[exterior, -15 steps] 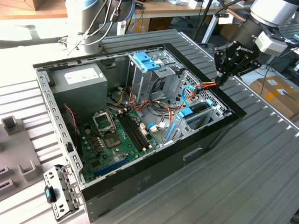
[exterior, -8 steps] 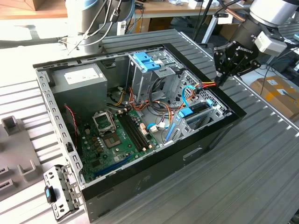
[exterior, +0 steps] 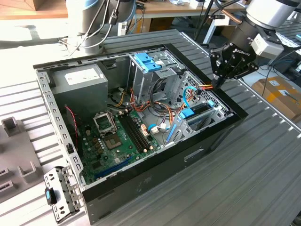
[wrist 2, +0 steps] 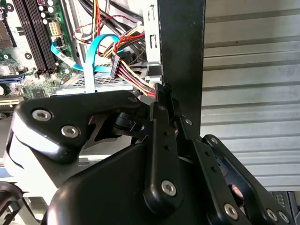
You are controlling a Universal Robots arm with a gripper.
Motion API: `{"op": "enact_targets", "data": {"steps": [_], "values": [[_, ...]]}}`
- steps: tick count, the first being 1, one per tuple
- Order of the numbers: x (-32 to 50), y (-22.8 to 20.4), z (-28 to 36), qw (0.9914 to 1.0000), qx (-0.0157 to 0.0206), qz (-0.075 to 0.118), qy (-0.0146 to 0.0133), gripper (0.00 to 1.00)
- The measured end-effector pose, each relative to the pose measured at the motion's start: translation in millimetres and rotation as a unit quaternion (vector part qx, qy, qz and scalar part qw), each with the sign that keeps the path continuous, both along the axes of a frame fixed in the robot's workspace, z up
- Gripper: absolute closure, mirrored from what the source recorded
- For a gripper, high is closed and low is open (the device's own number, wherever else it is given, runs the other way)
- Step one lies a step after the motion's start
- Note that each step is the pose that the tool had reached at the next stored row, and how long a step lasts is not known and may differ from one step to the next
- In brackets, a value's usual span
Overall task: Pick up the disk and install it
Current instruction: 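Insert the first disk wire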
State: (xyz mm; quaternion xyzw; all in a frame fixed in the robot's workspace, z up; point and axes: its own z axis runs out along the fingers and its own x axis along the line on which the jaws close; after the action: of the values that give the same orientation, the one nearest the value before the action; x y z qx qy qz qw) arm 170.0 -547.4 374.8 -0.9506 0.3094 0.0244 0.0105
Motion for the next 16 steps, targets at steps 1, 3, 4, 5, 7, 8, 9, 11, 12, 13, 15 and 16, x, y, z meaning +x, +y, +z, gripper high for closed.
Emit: {"op": "enact_targets", "data": {"steps": [1,3,4,5,7,8,9,11,12,13,15,16], "values": [[-1.0,0.0,-0.2,1.0,-0.0001,0.0,0.0,0.83],[-2.0,-0.1,-0.4,1.0,-0.0001,0.0,0.0,0.83],[-2.1,0.0,-0.4,1.0,-0.0001,0.0,0.0,0.83],[-2.3,-0.1,-0.5,1.0,-0.0001,0.0,0.0,0.83],[-3.2,-0.1,-0.6,1.0,-0.0001,0.0,0.0,0.83],[-3.8,-0.1,-0.7,1.0,-0.0001,0.0,0.0,0.83],[-4.4,-0.1,-0.7,1.0,-0.0001,0.0,0.0,0.83],[-5.2,-0.1,-0.8,1.0,-0.0001,0.0,0.0,0.83],[-6.0,0.0,-0.8,1.0,-0.0001,0.0,0.0,0.83],[-6.8,0.0,-0.8,1.0,-0.0001,0.0,0.0,0.83],[-8.9,-0.1,-0.9,1.0,-0.0001,0.0,0.0,0.83],[-10.2,0.0,-0.9,1.0,-0.0001,0.0,0.0,0.83]]}}
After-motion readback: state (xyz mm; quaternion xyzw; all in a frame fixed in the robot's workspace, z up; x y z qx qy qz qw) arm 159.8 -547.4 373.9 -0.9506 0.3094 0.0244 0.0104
